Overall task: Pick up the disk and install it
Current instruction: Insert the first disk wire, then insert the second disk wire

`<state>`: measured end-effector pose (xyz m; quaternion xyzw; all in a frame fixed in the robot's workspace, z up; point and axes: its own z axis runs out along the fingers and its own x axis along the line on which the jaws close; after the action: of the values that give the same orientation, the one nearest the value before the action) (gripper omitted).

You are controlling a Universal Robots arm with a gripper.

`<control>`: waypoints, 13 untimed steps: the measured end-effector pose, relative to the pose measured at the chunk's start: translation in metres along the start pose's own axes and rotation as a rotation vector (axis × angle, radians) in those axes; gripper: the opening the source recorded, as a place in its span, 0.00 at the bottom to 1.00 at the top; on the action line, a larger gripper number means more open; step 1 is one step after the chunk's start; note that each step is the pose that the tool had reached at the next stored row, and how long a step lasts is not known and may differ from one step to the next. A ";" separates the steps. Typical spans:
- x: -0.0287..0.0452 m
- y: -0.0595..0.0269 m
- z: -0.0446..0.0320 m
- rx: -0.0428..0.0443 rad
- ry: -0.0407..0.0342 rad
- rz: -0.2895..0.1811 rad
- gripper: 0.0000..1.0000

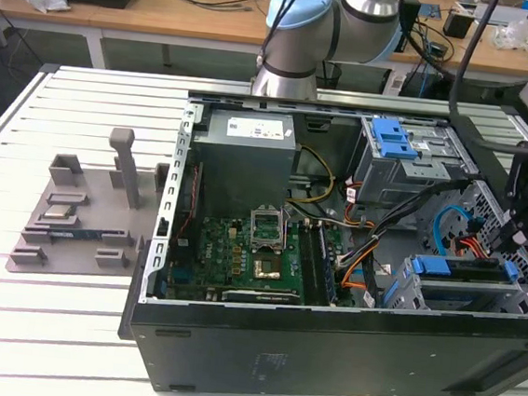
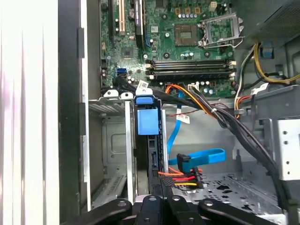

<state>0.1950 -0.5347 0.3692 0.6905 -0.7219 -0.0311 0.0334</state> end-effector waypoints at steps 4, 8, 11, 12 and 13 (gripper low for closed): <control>-0.0002 0.0013 -0.0141 0.0000 0.0000 0.000 0.11; -0.0002 0.0014 -0.0156 0.0000 0.0000 0.000 0.11; -0.0002 0.0014 -0.0157 0.0000 0.0001 0.000 0.11; -0.0002 0.0014 -0.0157 0.0000 0.0000 0.000 0.11; -0.0002 0.0014 -0.0157 0.0000 0.0000 0.000 0.11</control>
<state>0.1950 -0.5344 0.3850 0.6905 -0.7219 -0.0311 0.0334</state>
